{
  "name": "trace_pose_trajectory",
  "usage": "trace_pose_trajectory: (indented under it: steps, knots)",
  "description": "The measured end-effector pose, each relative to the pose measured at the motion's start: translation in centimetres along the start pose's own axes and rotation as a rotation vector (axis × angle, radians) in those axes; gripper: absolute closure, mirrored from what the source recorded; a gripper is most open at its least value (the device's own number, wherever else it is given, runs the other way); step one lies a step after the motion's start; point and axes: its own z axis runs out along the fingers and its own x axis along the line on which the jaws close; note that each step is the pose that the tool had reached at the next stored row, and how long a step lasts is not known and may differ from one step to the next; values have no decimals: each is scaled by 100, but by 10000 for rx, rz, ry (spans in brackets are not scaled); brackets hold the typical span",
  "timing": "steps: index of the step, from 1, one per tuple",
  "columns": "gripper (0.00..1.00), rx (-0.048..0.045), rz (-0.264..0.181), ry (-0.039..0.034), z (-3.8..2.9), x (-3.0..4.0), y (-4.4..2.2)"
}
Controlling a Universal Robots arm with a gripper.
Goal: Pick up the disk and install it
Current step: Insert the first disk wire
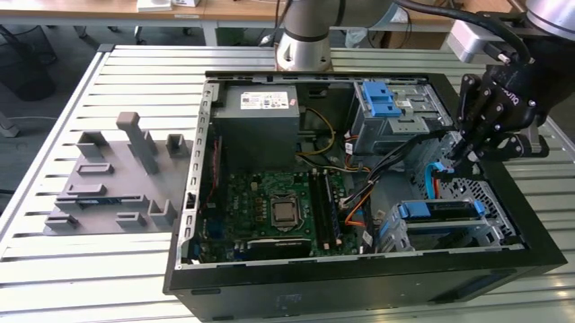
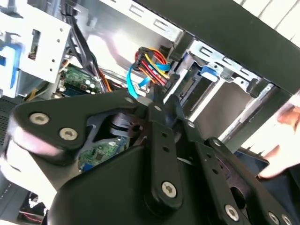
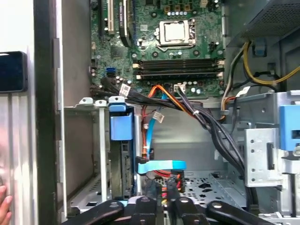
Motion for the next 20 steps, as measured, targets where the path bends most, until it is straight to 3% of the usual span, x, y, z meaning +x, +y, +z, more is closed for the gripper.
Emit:
trace_pose_trajectory:
  steps: [2,3,20]
  knots:
    - [75,16,7,349,0,0,-1]
    - [75,21,10,429,5,-1,-1]
    - [75,20,10,416,73,-32,-36]
